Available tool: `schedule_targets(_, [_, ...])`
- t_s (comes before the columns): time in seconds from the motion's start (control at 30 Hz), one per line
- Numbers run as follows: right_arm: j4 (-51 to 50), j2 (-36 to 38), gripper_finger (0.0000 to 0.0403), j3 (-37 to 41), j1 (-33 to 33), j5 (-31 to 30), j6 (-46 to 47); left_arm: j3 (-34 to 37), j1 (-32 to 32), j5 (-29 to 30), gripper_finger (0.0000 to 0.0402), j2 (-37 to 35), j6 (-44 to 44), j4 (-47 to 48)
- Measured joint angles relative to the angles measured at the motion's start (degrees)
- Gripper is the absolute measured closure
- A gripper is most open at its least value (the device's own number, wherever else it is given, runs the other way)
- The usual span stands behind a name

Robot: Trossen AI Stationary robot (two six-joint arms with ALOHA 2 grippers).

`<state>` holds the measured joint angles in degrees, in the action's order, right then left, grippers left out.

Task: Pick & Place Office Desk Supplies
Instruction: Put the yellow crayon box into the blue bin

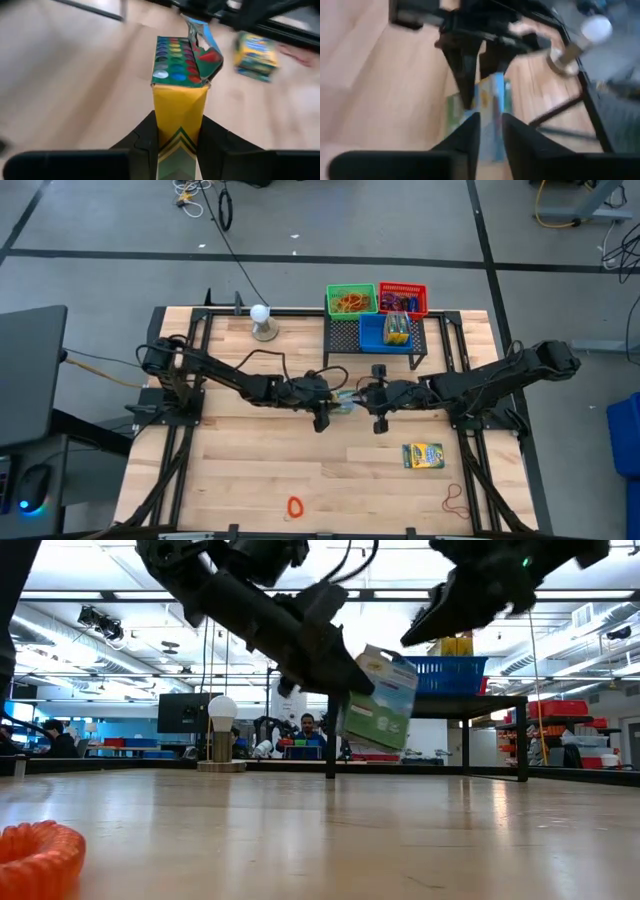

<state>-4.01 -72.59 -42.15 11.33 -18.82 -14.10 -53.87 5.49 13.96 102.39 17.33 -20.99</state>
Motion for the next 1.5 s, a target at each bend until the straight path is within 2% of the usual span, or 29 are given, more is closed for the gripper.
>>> schedule_targets(0.13, [-2.9, 4.5, 0.0276, 0.0, 1.1, -2.5, 18.5, 0.0, 1.7, 10.0, 0.03, -1.5, -5.0, 3.0])
schedule_targets(0.3, [-9.6, 9.8, 0.0227, 0.0, 1.2, -1.9, 56.0, -1.1, 4.7, 22.9, 0.0298, -1.5, -14.0, 3.4])
schedule_targets(0.43, [-11.7, 10.4, 0.0198, 0.0, 1.5, -0.9, 84.0, -3.4, 6.6, 33.8, 0.0296, -0.7, -24.8, 3.6])
schedule_targets(0.57, [-9.7, 9.2, 0.017, 0.0, 1.5, -1.9, 100.7, -6.0, 6.7, 41.0, 0.0295, 0.2, -34.1, 3.4])
schedule_targets(0.83, [-0.8, 7.4, 0.014, 0.0, -0.8, -6.2, 112.0, -11.0, 6.5, 44.4, 0.0294, 3.6, -47.6, 3.3])
schedule_targets(1.0, [1.1, 5.2, 0.014, 0.1, -2.5, -7.3, 117.1, -14.1, 6.6, 45.3, 0.0294, 4.7, -50.9, 3.3])
schedule_targets(1.2, [8.2, 2.6, 0.014, -0.1, -3.6, -10.1, 117.1, -15.6, 6.8, 46.3, 0.0294, 5.5, -52.9, 2.7])
schedule_targets(1.37, [10.0, 1.8, 0.0155, 0.0, -5.0, -10.1, 116.3, -15.7, 7.5, 46.7, 0.0294, 5.5, -55.2, 2.2])
schedule_targets(1.5, [10.3, 1.3, 0.0189, 0.0, -5.7, -9.5, 116.3, -15.8, 7.7, 47.7, 0.0294, 5.5, -55.5, 2.2])
